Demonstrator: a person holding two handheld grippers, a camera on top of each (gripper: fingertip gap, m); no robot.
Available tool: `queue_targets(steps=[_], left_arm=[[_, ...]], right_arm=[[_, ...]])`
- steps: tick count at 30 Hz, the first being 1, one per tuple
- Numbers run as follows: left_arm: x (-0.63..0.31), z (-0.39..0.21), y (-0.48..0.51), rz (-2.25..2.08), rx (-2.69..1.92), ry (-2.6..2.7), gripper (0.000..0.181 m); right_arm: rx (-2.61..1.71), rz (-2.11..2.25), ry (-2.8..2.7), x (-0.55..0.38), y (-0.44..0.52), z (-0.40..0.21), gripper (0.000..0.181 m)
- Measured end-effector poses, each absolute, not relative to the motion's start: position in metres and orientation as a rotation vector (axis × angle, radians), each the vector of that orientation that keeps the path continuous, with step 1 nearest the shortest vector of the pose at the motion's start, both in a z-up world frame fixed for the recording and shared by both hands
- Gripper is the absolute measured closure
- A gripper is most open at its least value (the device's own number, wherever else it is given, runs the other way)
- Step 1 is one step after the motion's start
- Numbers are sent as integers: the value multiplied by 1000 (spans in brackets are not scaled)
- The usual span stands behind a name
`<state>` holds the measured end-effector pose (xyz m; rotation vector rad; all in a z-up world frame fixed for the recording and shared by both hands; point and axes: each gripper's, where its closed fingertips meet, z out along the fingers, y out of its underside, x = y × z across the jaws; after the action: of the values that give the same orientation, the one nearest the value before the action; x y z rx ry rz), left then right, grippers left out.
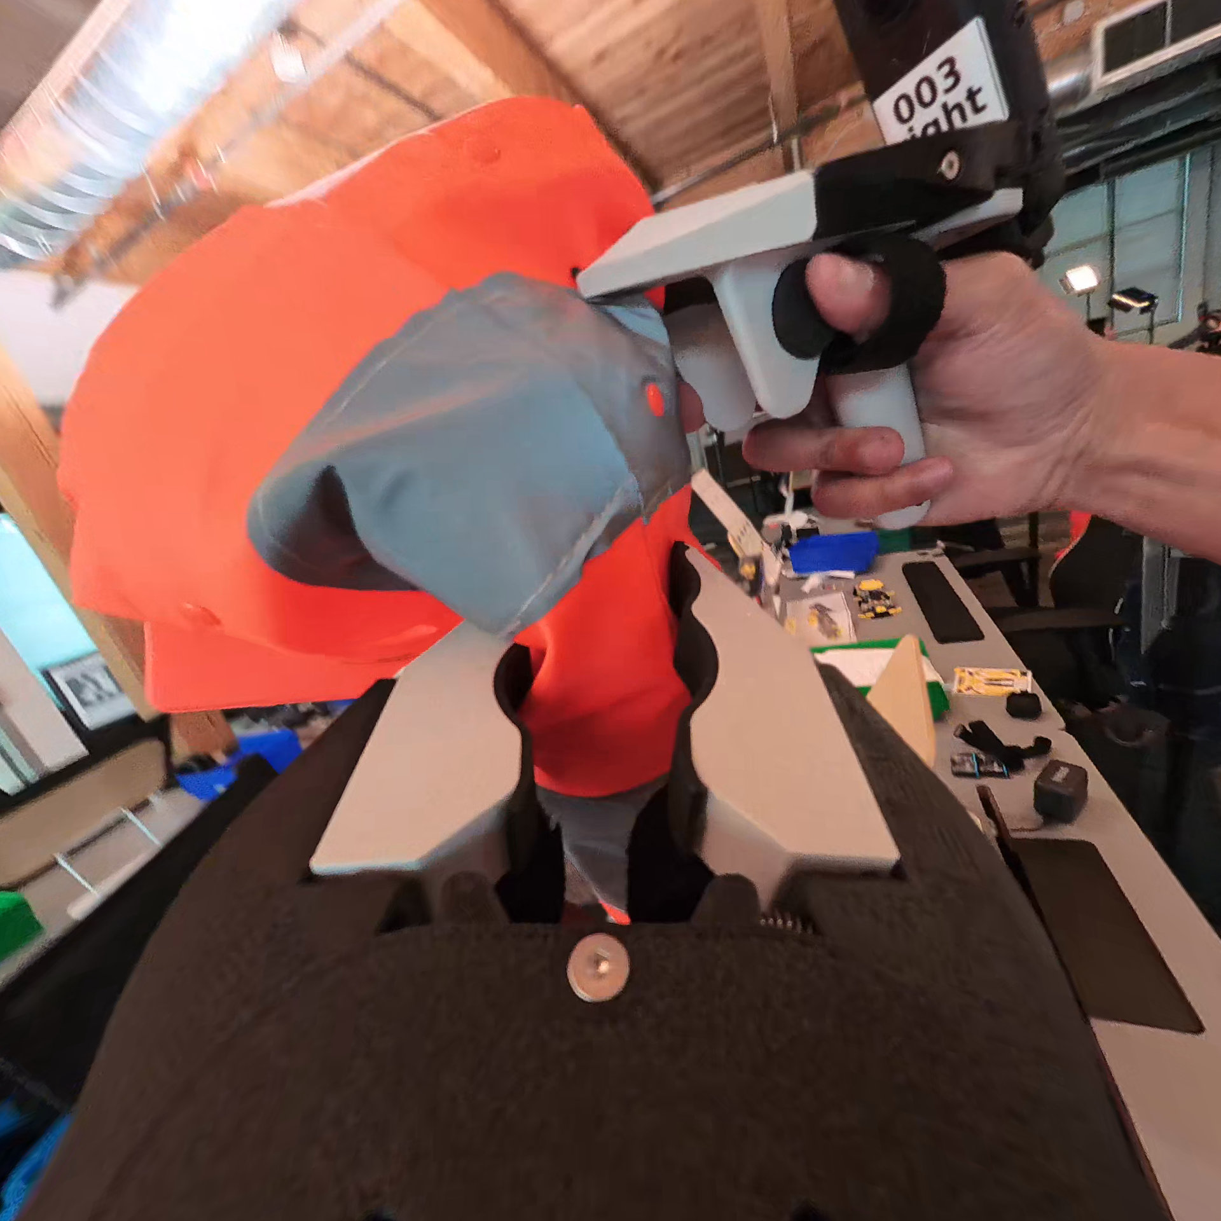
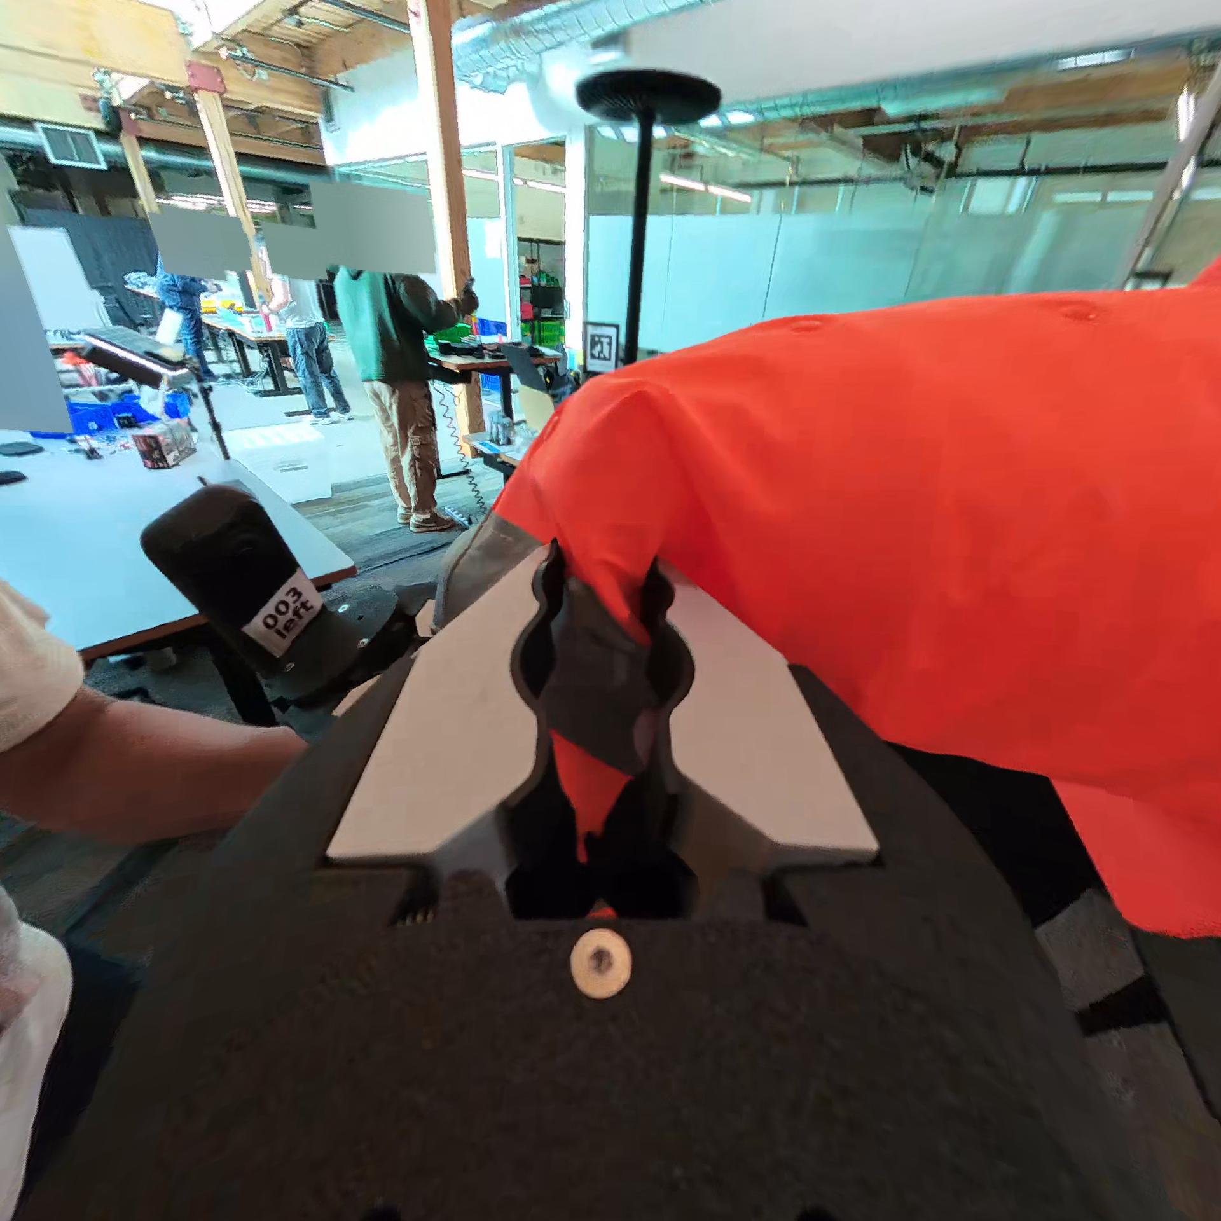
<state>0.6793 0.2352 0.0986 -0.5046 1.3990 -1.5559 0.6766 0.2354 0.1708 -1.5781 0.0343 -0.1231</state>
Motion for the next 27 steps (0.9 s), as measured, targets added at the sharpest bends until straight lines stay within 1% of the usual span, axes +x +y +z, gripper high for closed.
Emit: queue_targets(steps=[2, 4, 5, 6, 7, 8, 9, 10, 11, 12, 15, 16, 18, 19, 20, 24, 27], left_arm=[[629, 122, 229, -1516, -436, 1347, 142], [578, 141, 220, -1423, -350, 1325, 143], [554, 147, 212, -1375, -310, 1341, 144], [533, 150, 204, -1332, -288, 1365, 145], [514, 150, 198, -1276, -277, 1375, 145], [496, 148, 193, -1206, -254, 1395, 146], [480, 143, 190, -1140, -228, 1423, 146], [465, 139, 187, -1105, -217, 1445, 146], [449, 133, 184, -1097, -225, 1465, 146], [434, 126, 180, -1078, -219, 1496, 146], [394, 93, 166, -1014, -176, 1606, 148], [383, 80, 163, -1021, -202, 1648, 148], [370, 56, 164, -987, -282, 1706, 148], [366, 43, 166, -970, -304, 1744, 147], [361, 28, 165, -932, -298, 1777, 147], [340, -26, 150, -831, -324, 1884, 146], [319, -58, 160, -758, -367, 1953, 145]], right_arm=[[-1541, -128, -29, 622, 226, 194, 154], [-1506, -72, -38, 574, 203, 206, 138], [-1455, -70, -60, 555, 180, 202, 138], [-1366, -69, -3, 552, 151, 189, 143], [-1281, -57, 148, 571, 122, 160, 147], [-1225, 25, 325, 596, 103, 113, 148], [-1203, 192, 478, 616, 102, 56, 143], [-1193, 378, 572, 626, 118, 8, 148], [-1167, 508, 587, 628, 141, -18, 150], [-1126, 577, 592, 629, 164, -27, 151], [-1060, 741, 475, 612, 217, -2, 136], [-1022, 765, 438, 603, 220, 9, 144], [-1185, 665, 528, 593, 231, -25, 151], [-1136, 701, 548, 586, 227, -33, 173], [-1048, 770, 567, 582, 224, -33, 181], [-988, 785, 603, 579, 246, -44, 181], [-899, 860, 535, 568, 252, -28, 181]])
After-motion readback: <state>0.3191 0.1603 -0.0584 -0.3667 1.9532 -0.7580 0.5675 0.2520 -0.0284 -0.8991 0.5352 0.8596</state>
